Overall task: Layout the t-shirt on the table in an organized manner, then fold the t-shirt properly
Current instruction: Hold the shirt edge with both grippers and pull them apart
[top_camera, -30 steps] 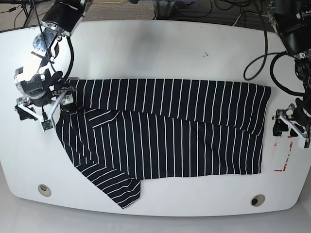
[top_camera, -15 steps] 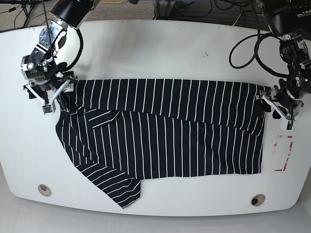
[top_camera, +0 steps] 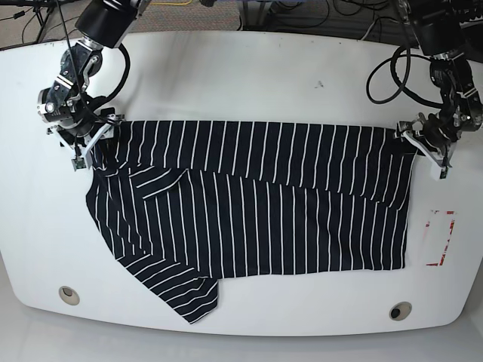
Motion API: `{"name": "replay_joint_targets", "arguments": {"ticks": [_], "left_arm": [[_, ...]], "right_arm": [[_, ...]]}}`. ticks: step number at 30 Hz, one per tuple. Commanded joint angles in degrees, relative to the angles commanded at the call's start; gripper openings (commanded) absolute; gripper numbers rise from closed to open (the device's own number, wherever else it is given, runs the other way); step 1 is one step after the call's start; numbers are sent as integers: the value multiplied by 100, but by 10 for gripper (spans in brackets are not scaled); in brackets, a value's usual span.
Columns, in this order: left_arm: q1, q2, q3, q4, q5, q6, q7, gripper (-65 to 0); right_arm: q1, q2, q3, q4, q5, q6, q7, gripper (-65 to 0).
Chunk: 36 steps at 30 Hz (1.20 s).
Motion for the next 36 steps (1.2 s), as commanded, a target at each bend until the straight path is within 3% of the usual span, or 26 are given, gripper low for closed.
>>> {"name": "replay_joint_targets", "arguments": {"ticks": [7, 13, 15, 17, 21, 23, 27, 31, 36], "left_arm": [[18, -18, 0, -9, 44, 0, -18, -260], [70, 18, 0, 0, 607, -35, -9, -261], [79, 18, 0, 9, 686, -44, -9, -274], [88, 18, 0, 9, 712, -44, -9, -338], [88, 26, -18, 18, 695, -62, -9, -550], [88, 26, -35, 26, 695, -149, 0, -581], [70, 26, -97, 35, 686, -519, 202, -540], [62, 44, -431, 369, 686, -897, 571, -442], [62, 264, -571, 826, 695, -1046, 949, -318]], "right_arm": [[-26, 79, -26, -18, 0, 0, 0, -484], [-53, 88, -35, -9, -9, 0, 0, -631], [-62, 88, -35, -9, -9, 0, 0, -639], [-132, 88, -35, -18, -9, 0, 0, -637], [-193, 88, -35, -9, -9, 0, 0, -637], [-211, 88, -35, -9, -9, 0, 0, -637], [-211, 79, -35, 0, -9, 0, 0, -637], [-211, 79, -35, 0, -9, 0, 0, -637], [-211, 79, -35, 0, -9, 0, 0, -637]]}}
